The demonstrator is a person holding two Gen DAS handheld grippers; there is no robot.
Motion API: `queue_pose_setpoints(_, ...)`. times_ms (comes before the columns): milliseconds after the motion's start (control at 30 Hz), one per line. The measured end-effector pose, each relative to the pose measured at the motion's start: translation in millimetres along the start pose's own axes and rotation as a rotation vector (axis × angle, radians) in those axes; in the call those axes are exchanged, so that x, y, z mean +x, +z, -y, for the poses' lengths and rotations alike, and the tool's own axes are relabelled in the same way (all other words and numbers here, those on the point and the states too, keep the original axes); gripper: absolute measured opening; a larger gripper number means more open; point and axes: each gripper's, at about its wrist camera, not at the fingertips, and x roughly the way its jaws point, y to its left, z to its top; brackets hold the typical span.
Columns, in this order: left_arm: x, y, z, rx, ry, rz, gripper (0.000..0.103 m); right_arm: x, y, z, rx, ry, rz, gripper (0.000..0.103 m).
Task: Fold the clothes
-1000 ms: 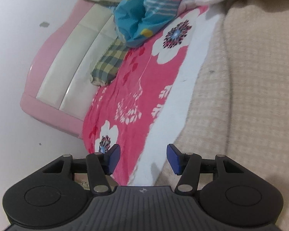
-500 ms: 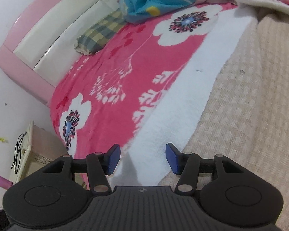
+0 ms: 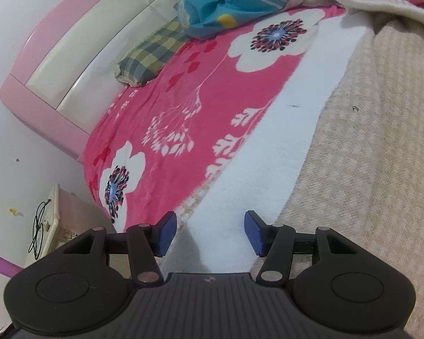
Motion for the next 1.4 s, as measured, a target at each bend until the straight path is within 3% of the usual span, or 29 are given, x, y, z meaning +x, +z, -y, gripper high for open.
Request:
queue_pose_setpoints(133, 1.9, -4.4, 6.2, 0.042, 0.041, -0.014, 0.009, 3.5, -3.0, 2.0, -0.001, -0.019, -0.001, 0.057)
queue_pose_setpoints(300, -3.0, -10.1, 3.1, 0.020, 0.081, -0.046, 0.016, 7.6, -6.2, 5.1, 0.000, -0.034, -0.002, 0.057)
queue_pose_setpoints(433, -6.6, -11.0, -1.2, -0.048, 0.063, -0.071, 0.016, 9.3, -7.1, 8.0, 0.005, -0.029, -0.005, 0.056)
queue_pose_setpoints(733, 7.3, -9.0, 2.6, -0.067, 0.069, -0.027, 0.016, 9.3, -5.6, 16.6, 0.038, 0.012, -0.016, 0.056)
queue_pose_setpoints(800, 11.5, -7.6, 0.5, -0.075, 0.072, -0.014, 0.013, 8.5, -4.7, 16.6, 0.041, 0.017, -0.023, 0.056)
queue_pose_setpoints(833, 13.4, -6.9, 1.1, -0.070, 0.073, -0.008, 0.007, 8.4, -4.2, 17.0, 0.043, 0.019, -0.026, 0.056)
queue_pose_setpoints(1033, 13.8, -7.1, 30.0, 0.114, 0.057, 0.057, 0.004, 8.4, -1.2, 14.2, 0.028, 0.024, -0.044, 0.058)
queue_pose_setpoints(1200, 16.5, -10.6, 58.5, 0.272, -0.023, 0.084, 0.004, -7.0, -3.4, 12.3, -0.034, 0.037, -0.031, 0.057)
queue_pose_setpoints(1300, 22.5, -14.9, 74.0, 0.347, -0.083, 0.075, 0.003, -23.0, -7.0, 16.5, -0.076, 0.022, -0.017, 0.049)
queue_pose_setpoints(1400, 27.9, -21.4, 86.0, 0.410, -0.132, 0.061, 0.003, -43.5, -12.5, 22.7, -0.110, -0.017, 0.027, 0.024)
